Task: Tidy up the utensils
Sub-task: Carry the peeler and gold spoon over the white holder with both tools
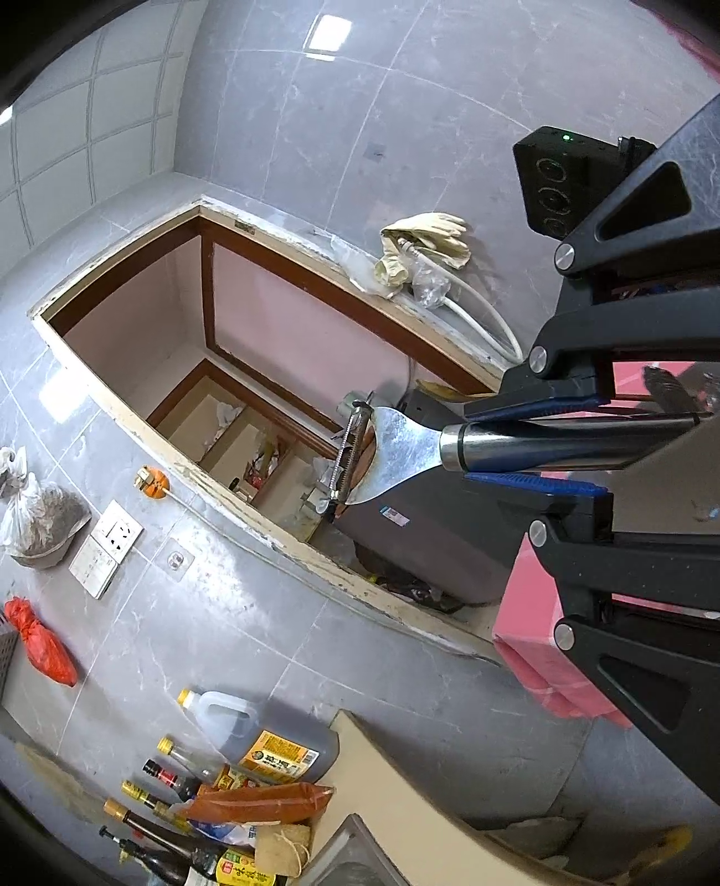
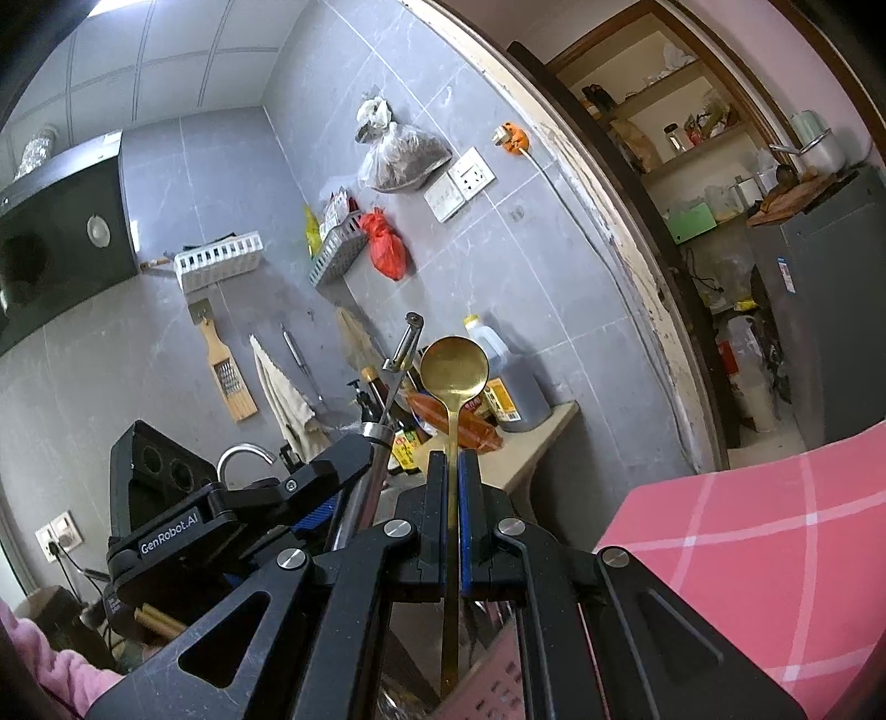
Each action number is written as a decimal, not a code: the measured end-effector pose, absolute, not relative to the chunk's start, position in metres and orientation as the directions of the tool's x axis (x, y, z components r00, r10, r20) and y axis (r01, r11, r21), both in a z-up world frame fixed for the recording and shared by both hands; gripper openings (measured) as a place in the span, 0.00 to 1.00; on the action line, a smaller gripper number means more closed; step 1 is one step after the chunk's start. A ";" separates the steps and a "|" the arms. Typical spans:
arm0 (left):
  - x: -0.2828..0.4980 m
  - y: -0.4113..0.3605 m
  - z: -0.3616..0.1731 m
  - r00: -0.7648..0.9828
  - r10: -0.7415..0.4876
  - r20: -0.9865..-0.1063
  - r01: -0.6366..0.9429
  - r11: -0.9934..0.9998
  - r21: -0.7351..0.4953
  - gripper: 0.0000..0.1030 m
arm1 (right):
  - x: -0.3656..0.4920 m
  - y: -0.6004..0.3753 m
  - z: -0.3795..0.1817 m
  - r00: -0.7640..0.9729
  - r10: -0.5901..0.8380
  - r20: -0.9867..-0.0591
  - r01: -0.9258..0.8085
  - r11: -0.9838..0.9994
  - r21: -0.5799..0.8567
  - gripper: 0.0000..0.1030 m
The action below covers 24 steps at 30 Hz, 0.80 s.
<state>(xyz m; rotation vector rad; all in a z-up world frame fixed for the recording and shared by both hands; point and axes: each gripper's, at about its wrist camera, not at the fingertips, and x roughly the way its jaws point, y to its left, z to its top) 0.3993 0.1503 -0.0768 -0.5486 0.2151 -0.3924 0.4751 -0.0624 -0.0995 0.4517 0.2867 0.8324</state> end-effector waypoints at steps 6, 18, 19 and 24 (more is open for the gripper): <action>0.389 0.150 -0.078 0.910 -0.404 -0.093 0.305 0.806 -0.508 0.17 | 0.467 -0.066 -0.102 0.637 0.765 -0.098 -0.652 0.602 0.461 0.04; 0.360 0.135 -0.060 0.932 -0.347 -0.104 0.306 0.909 -0.283 0.17 | 0.448 -0.077 -0.099 0.645 0.752 -0.137 -0.667 0.641 0.381 0.03; 0.359 0.134 -0.059 0.936 -0.337 -0.104 0.300 0.916 -0.268 0.17 | 0.447 -0.077 -0.099 0.645 0.751 -0.138 -0.667 0.642 0.378 0.03; 0.358 0.132 -0.061 0.941 -0.328 -0.082 0.300 0.922 -0.245 0.17 | 0.445 -0.079 -0.100 0.644 0.751 -0.142 -0.665 0.642 0.380 0.04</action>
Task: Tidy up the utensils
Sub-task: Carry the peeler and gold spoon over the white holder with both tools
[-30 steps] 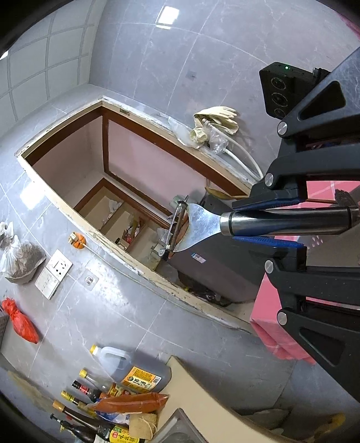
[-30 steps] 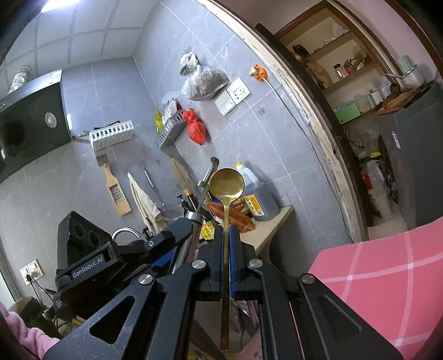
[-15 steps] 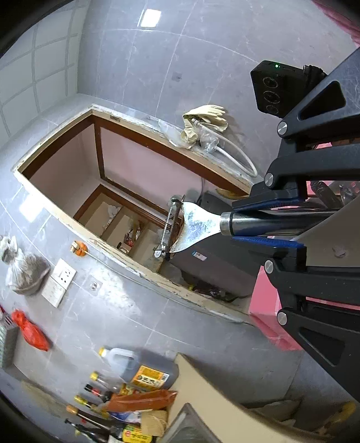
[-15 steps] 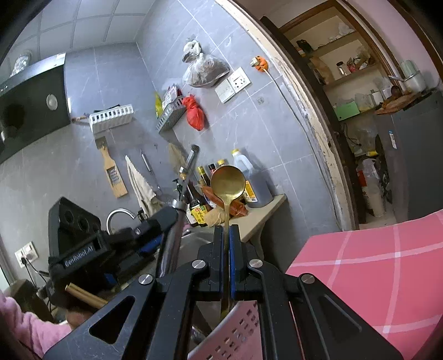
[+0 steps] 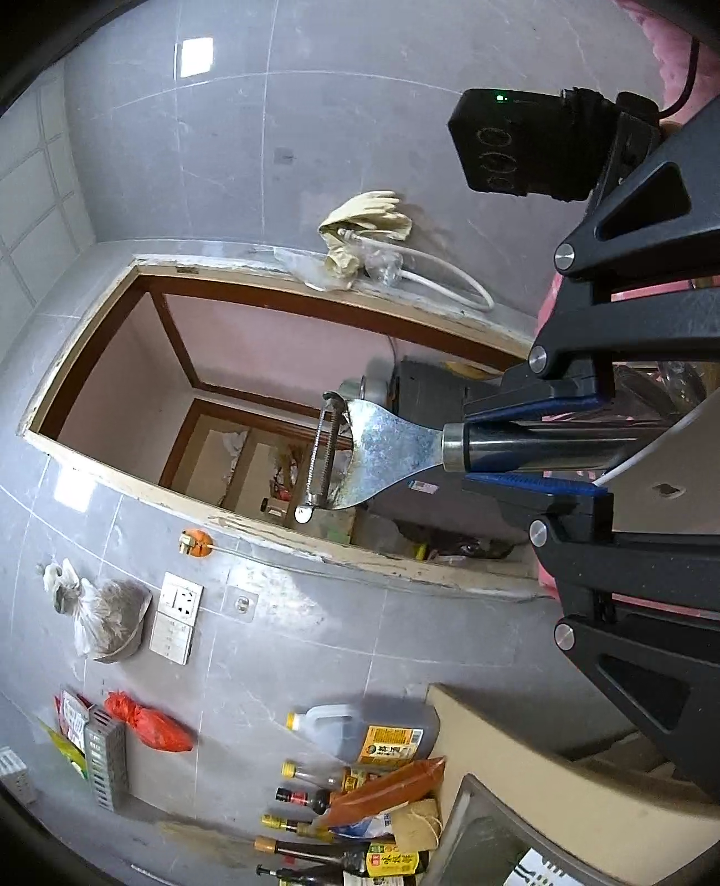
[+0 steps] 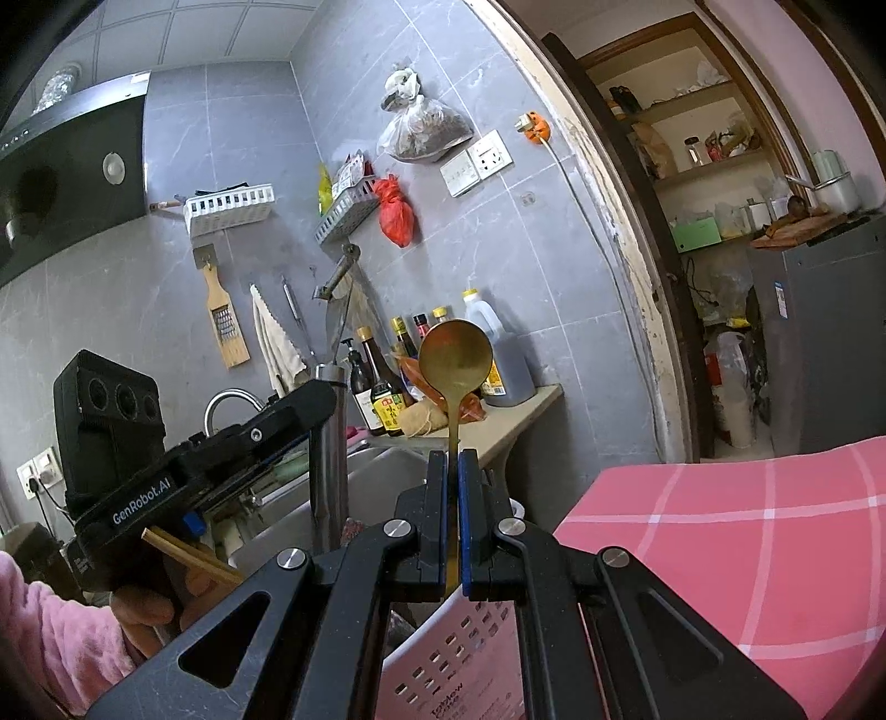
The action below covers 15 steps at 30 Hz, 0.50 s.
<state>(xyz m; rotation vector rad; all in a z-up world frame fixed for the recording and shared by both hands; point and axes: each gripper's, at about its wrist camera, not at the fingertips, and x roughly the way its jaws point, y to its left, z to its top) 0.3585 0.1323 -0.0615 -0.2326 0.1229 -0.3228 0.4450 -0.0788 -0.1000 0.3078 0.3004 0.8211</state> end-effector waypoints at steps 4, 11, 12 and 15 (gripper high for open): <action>0.356 0.136 -0.063 0.935 -0.346 -0.083 0.314 0.912 -0.264 0.17 | 0.443 -0.079 -0.100 0.639 0.755 -0.149 -0.669 0.641 0.378 0.04; 0.352 0.138 -0.060 0.922 -0.373 -0.107 0.335 0.904 -0.266 0.17 | 0.441 -0.077 -0.099 0.632 0.756 -0.167 -0.672 0.643 0.366 0.04; 0.352 0.139 -0.059 0.920 -0.376 -0.112 0.336 0.903 -0.269 0.17 | 0.440 -0.077 -0.099 0.632 0.756 -0.171 -0.671 0.645 0.367 0.04; 0.350 0.139 -0.057 0.917 -0.375 -0.136 0.330 0.904 -0.271 0.17 | 0.439 -0.076 -0.100 0.634 0.751 -0.186 -0.666 0.652 0.363 0.04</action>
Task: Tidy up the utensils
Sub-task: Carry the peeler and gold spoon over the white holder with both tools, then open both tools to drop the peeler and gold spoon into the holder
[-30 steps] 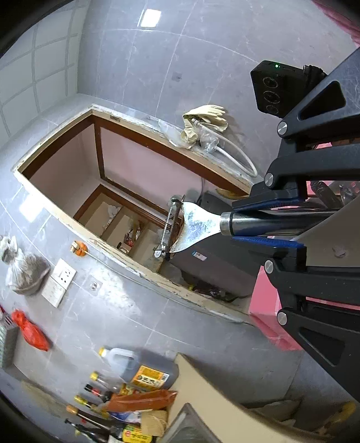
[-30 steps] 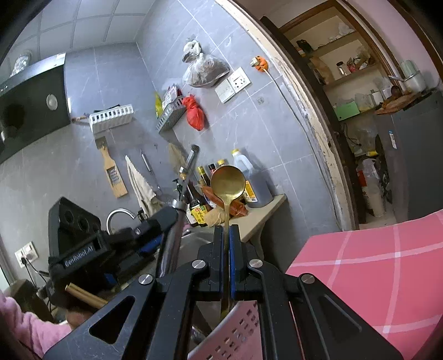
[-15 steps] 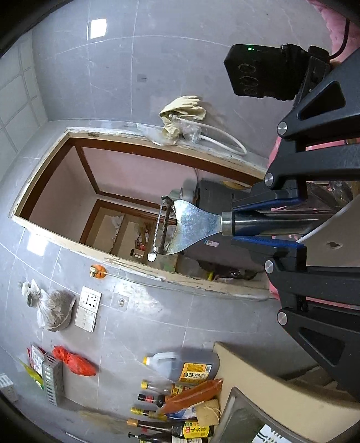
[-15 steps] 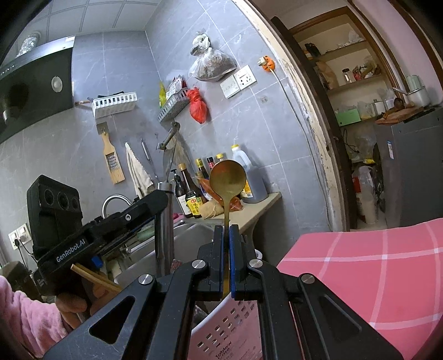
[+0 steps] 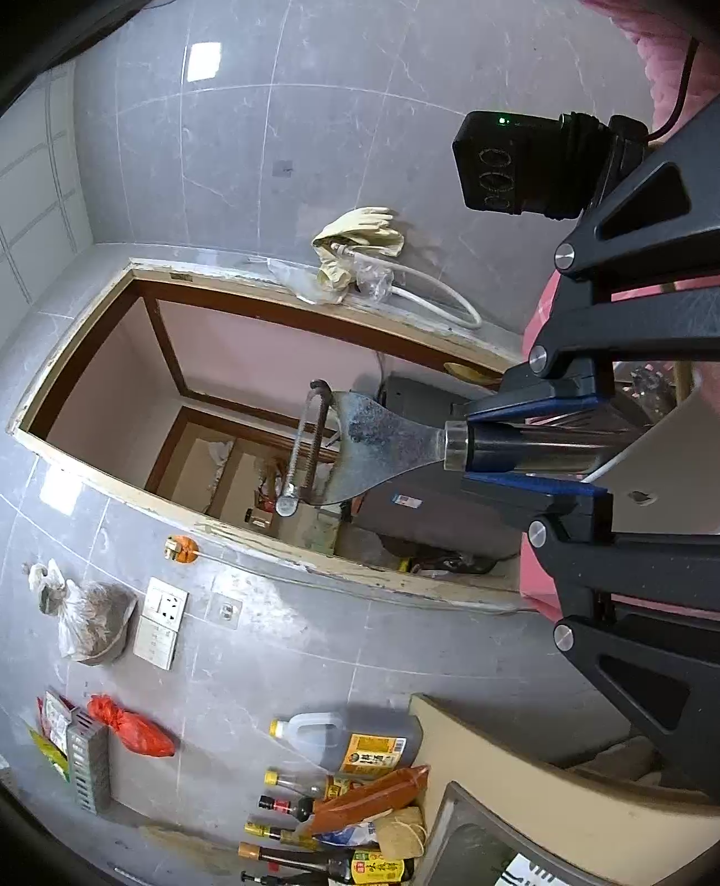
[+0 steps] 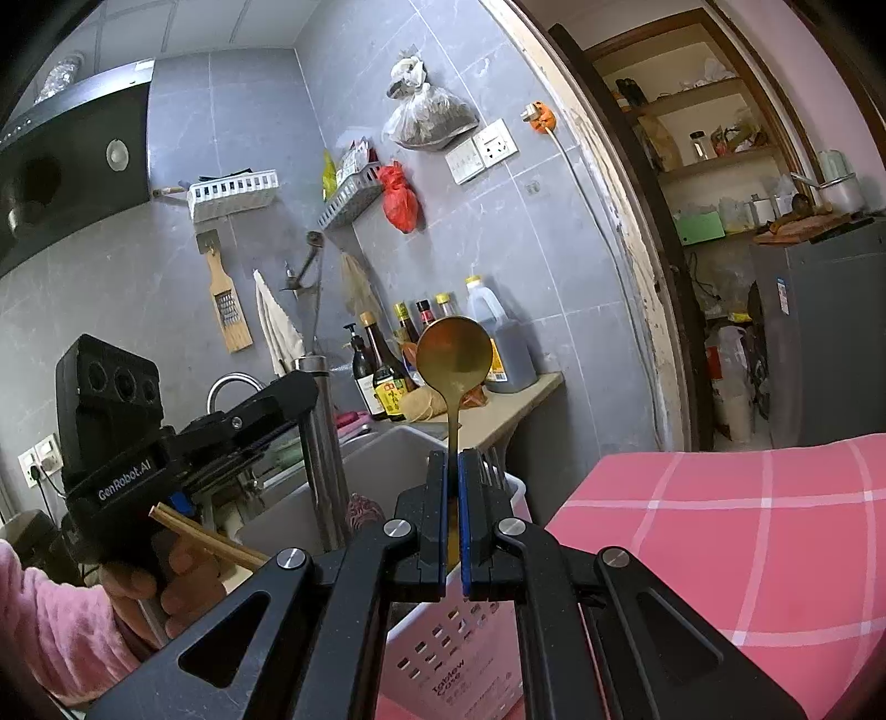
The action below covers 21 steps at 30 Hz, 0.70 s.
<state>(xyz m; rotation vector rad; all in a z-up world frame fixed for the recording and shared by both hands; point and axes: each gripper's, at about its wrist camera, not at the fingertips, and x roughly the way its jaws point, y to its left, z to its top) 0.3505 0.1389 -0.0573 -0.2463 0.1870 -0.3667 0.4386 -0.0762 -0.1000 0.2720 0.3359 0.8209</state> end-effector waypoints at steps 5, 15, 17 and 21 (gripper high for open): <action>0.348 0.140 -0.062 0.904 -0.378 -0.199 0.315 0.905 -0.286 0.17 | 0.435 -0.073 -0.101 0.637 0.742 -0.211 -0.660 0.665 0.349 0.04; 0.348 0.142 -0.059 0.885 -0.390 -0.255 0.312 0.902 -0.298 0.17 | 0.425 -0.069 -0.099 0.644 0.721 -0.257 -0.648 0.692 0.317 0.04; 0.347 0.142 -0.058 0.881 -0.392 -0.264 0.312 0.902 -0.299 0.18 | 0.422 -0.067 -0.098 0.645 0.716 -0.265 -0.646 0.697 0.312 0.04; 0.345 0.140 -0.056 0.875 -0.397 -0.278 0.316 0.903 -0.292 0.18 | 0.417 -0.065 -0.097 0.645 0.709 -0.284 -0.639 0.705 0.308 0.05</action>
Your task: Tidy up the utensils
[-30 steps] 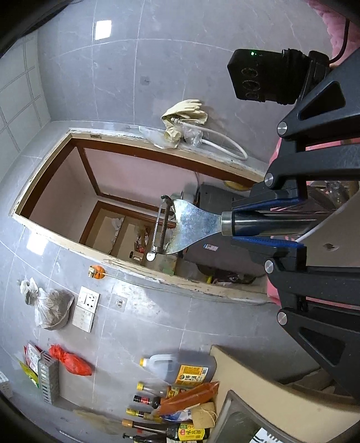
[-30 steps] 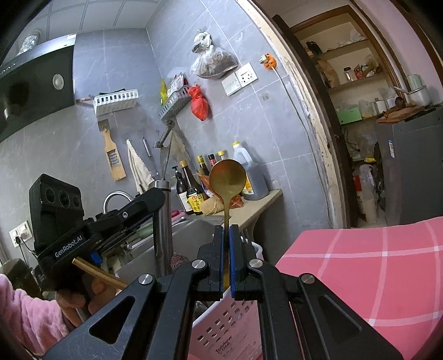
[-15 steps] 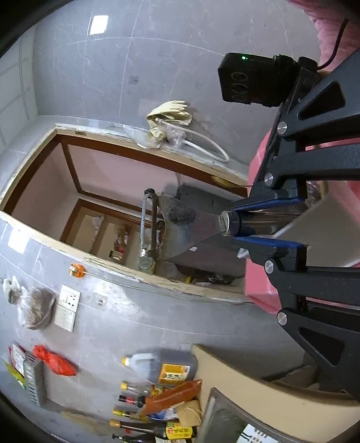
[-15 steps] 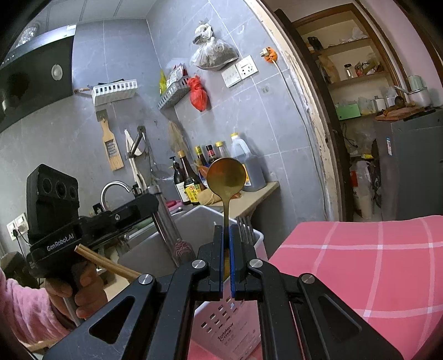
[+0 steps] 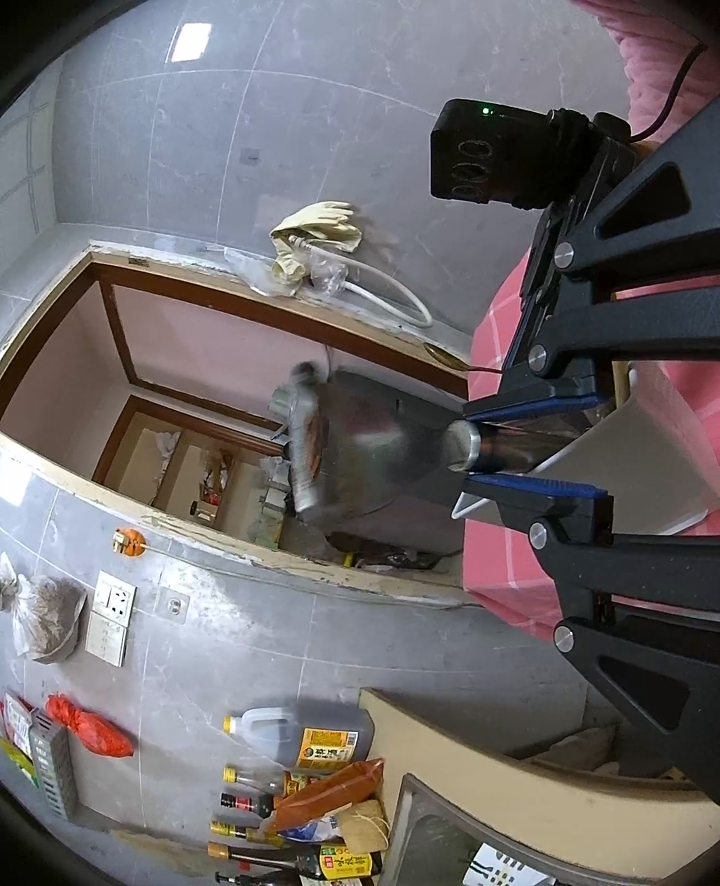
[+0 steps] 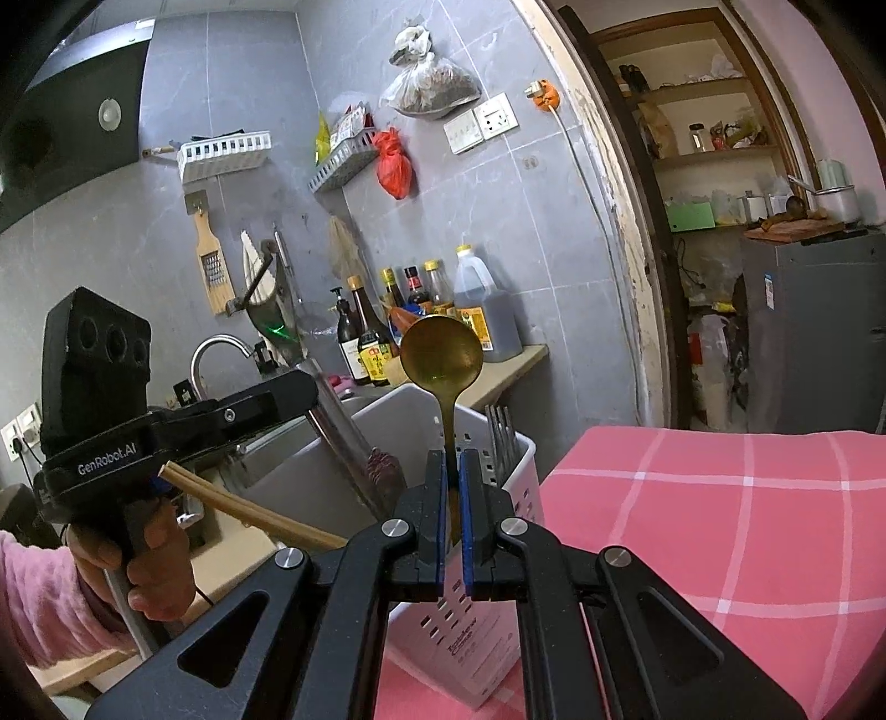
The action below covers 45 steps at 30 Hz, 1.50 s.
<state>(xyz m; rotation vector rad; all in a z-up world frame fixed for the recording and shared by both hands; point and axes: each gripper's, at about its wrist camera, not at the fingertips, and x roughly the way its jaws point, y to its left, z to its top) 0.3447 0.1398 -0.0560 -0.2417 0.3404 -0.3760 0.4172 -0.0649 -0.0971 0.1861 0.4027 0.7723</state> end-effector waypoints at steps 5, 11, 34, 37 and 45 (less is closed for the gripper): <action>0.342 0.139 -0.052 0.872 -0.398 -0.286 0.318 0.904 -0.286 0.26 | 0.412 -0.065 -0.097 0.650 0.699 -0.299 -0.625 0.715 0.313 0.08; 0.335 0.141 -0.049 0.873 -0.393 -0.288 0.309 0.903 -0.297 0.26 | 0.406 -0.070 -0.094 0.672 0.676 -0.302 -0.598 0.736 0.317 0.09; 0.265 0.116 -0.006 0.938 -0.196 -0.286 0.121 0.958 -0.262 0.95 | 0.322 -0.141 -0.012 0.866 0.425 -0.264 -0.359 0.895 0.264 0.81; 0.249 0.105 0.003 0.945 -0.169 -0.281 0.097 0.963 -0.253 1.00 | 0.302 -0.160 0.000 0.885 0.384 -0.265 -0.321 0.913 0.252 0.86; 0.201 0.070 0.019 0.951 -0.127 -0.282 0.057 0.968 -0.245 1.00 | 0.237 -0.204 0.029 0.920 0.290 -0.264 -0.239 0.949 0.207 0.97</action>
